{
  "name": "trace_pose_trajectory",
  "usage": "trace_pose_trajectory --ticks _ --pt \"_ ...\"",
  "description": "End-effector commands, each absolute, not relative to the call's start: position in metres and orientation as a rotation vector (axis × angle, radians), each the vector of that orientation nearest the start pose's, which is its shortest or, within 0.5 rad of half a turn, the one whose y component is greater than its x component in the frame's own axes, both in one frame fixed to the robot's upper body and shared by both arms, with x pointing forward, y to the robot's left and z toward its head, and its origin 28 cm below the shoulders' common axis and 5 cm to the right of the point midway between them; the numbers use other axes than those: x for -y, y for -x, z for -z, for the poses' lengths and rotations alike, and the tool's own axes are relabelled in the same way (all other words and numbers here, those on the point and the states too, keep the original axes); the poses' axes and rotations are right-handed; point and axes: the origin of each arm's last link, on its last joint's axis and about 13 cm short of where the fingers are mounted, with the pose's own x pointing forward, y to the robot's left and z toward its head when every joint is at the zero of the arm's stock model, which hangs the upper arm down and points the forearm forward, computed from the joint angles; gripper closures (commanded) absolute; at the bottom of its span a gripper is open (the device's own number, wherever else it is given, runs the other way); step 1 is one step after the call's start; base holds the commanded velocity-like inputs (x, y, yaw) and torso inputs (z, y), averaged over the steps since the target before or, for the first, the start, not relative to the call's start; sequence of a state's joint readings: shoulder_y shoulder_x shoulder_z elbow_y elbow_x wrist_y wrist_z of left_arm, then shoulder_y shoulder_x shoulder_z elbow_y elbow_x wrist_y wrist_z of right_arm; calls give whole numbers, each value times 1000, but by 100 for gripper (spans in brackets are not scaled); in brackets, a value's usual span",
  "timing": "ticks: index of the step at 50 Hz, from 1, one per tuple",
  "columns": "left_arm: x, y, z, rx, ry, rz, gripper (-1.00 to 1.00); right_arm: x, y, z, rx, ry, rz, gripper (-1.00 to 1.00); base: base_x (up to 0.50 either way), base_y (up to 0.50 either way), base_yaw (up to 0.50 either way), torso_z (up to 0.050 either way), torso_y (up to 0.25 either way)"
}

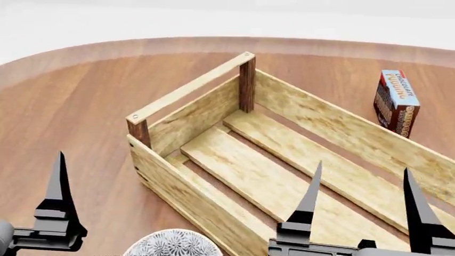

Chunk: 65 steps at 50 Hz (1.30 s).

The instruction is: Pick up the salad dressing and put it in the tray.

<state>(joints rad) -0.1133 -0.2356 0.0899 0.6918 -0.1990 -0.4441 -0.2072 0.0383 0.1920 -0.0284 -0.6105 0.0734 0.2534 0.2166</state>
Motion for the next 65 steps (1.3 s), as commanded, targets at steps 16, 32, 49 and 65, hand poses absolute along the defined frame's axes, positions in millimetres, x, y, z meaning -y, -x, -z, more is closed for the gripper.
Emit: trace_pose_trajectory --ticks 16,32,49,65 --pt "-215 -205 -146 330 -38 16 -100 118 -201 -132 414 78 98 -100 0 0 500 0 0" --pt "-216 -204 -144 327 -37 9 -100 118 -199 -130 412 81 91 -100 0 0 500 0 0" --pt "-216 -204 -144 331 -38 7 -100 117 -198 -130 414 83 80 -100 0 0 500 0 0" --pt "-217 -204 -144 328 -41 7 -100 116 -199 -128 392 74 55 -100 0 0 500 0 0"
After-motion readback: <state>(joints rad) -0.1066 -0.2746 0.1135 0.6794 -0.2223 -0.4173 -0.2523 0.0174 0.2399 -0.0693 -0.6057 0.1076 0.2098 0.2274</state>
